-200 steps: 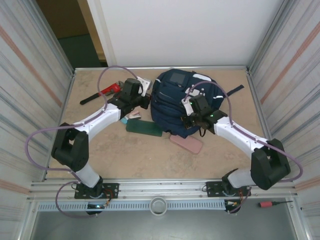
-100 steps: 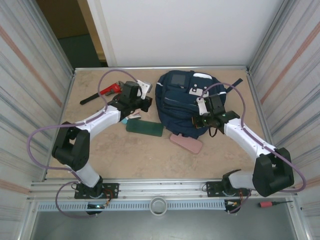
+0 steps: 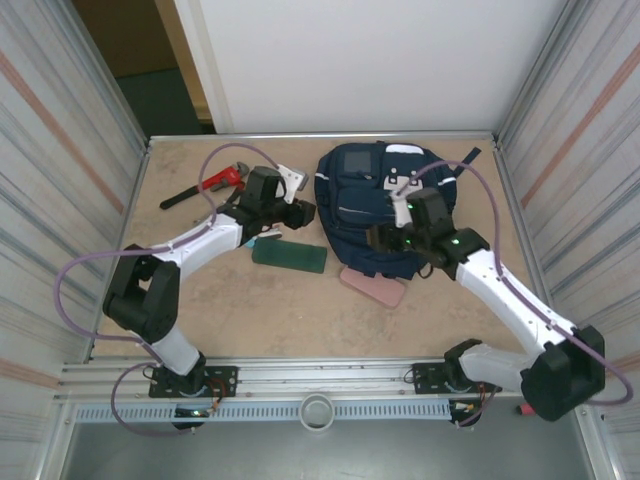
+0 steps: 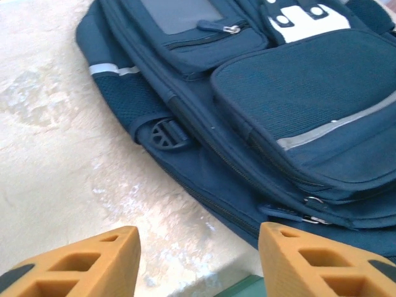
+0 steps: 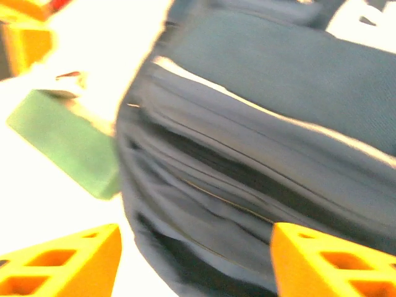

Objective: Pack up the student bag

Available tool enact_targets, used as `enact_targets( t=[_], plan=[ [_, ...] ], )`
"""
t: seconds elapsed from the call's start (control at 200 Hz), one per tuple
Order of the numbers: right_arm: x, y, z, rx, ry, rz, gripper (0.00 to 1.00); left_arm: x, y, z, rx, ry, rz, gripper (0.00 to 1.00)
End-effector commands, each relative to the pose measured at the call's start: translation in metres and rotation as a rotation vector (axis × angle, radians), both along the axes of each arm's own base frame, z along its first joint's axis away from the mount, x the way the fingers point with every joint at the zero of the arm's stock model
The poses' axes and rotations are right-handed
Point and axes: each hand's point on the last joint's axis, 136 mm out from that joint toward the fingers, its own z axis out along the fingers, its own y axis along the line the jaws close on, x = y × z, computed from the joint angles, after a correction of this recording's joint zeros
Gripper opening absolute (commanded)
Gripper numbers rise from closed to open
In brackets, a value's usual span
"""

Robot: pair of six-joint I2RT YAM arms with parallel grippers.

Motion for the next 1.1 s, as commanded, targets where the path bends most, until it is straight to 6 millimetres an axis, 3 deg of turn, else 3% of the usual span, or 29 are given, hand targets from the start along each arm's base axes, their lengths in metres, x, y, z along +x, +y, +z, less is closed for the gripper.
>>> enact_targets(
  t=[0.0,0.21,0.481,0.621,0.696,0.802,0.932,1.092],
  plan=[
    [0.025,0.023,-0.004,-0.122,-0.027,0.057,0.72,0.002,0.019,0.011,0.010,-0.027,0.092,0.55],
    [0.068,0.066,-0.030,-0.176,0.035,0.084,0.74,0.002,0.039,0.009,0.002,-0.014,0.159,0.56],
    [0.109,0.069,-0.075,-0.291,0.108,0.007,0.72,-0.005,0.044,0.009,0.001,-0.017,0.162,0.57],
    [0.122,0.062,-0.083,-0.302,0.125,-0.034,0.59,-0.007,0.044,0.005,0.002,-0.009,0.156,0.58],
    [0.124,0.061,-0.083,-0.298,0.132,-0.038,0.46,-0.008,0.044,0.005,-0.004,-0.012,0.158,0.58],
    [0.124,0.059,-0.075,-0.280,0.129,-0.038,0.24,-0.010,0.040,0.008,-0.023,-0.018,0.135,0.59],
    [0.121,0.051,-0.041,-0.198,0.108,-0.036,0.03,-0.012,0.029,0.019,-0.073,-0.055,0.070,0.60],
    [0.112,0.044,0.009,0.031,0.089,0.005,0.00,-0.020,0.002,0.040,-0.134,-0.145,-0.080,0.66]
  ],
)
